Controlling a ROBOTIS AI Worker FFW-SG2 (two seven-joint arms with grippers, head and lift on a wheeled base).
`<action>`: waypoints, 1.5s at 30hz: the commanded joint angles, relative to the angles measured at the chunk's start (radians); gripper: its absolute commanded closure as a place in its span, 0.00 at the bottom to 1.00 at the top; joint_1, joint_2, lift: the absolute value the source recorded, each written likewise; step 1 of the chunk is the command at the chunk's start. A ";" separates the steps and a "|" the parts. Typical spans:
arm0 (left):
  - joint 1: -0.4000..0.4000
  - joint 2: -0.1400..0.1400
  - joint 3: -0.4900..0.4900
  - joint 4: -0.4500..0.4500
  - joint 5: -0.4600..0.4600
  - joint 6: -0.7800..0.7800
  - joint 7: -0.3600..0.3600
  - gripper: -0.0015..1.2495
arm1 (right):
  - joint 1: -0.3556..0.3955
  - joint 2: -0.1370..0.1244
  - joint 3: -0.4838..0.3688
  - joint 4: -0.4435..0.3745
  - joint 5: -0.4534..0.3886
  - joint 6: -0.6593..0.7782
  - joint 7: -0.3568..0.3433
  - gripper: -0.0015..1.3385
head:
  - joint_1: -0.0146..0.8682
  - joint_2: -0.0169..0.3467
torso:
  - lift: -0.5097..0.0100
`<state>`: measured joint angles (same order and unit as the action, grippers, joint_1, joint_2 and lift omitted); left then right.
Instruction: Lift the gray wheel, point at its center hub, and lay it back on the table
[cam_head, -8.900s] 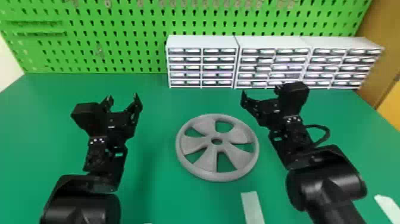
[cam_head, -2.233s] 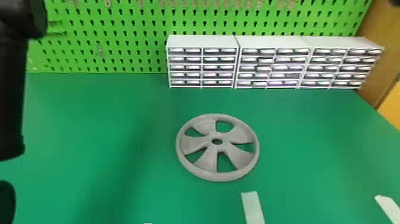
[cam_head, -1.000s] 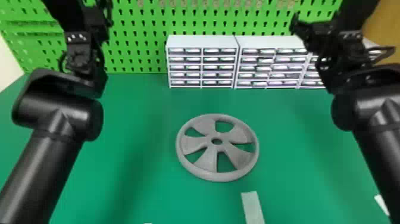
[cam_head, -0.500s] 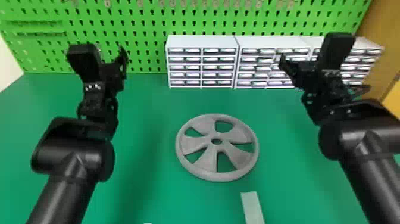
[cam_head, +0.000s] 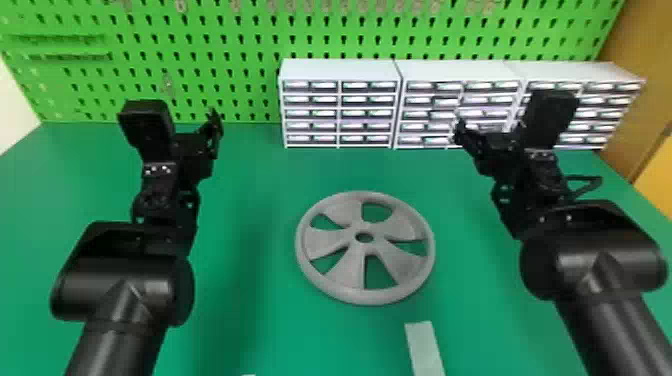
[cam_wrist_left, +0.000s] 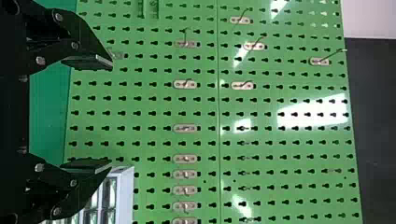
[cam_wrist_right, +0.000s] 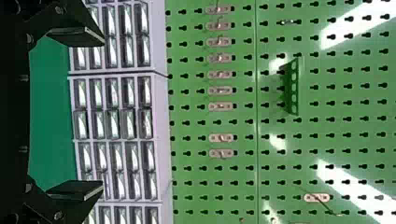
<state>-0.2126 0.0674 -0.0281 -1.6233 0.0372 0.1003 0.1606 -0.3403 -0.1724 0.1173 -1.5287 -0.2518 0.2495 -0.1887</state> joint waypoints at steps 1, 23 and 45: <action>0.007 -0.018 0.014 0.014 -0.008 0.002 -0.042 0.40 | 0.037 0.013 -0.004 -0.004 0.006 -0.029 0.000 0.16 | 0.80 0.18 | 0.80; 0.035 -0.021 -0.038 0.102 0.069 -0.068 -0.107 0.40 | 0.109 0.021 0.036 -0.016 0.055 -0.058 0.000 0.16 | 0.80 0.18 | 0.80; 0.036 -0.023 -0.030 0.186 0.095 -0.070 -0.194 0.40 | 0.116 0.025 0.009 -0.014 0.074 -0.019 -0.002 0.17 | 0.80 0.18 | 0.80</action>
<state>-0.1828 0.0460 -0.0692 -1.4378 0.1281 0.0306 -0.0328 -0.2259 -0.1511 0.1305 -1.5447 -0.1789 0.2257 -0.1902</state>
